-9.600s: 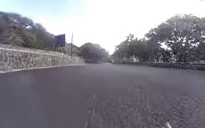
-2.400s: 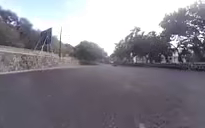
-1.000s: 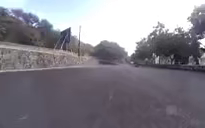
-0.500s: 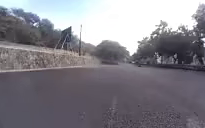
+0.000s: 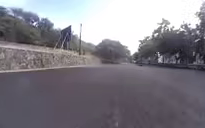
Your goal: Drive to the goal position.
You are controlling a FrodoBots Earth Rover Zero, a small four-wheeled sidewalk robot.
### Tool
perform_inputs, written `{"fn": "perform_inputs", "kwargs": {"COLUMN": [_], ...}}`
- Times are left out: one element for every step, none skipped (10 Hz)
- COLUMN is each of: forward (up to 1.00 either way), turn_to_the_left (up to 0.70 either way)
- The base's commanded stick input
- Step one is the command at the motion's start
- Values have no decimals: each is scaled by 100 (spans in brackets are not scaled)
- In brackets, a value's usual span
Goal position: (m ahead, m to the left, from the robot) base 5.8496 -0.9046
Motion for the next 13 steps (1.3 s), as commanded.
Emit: {"fn": "perform_inputs", "kwargs": {"forward": [70,70,70,70,70,70,70,70,70,70,70,70,70], "turn_to_the_left": [0,0,0,0,0,0,0,0,0,-18,-32,-23,-8]}}
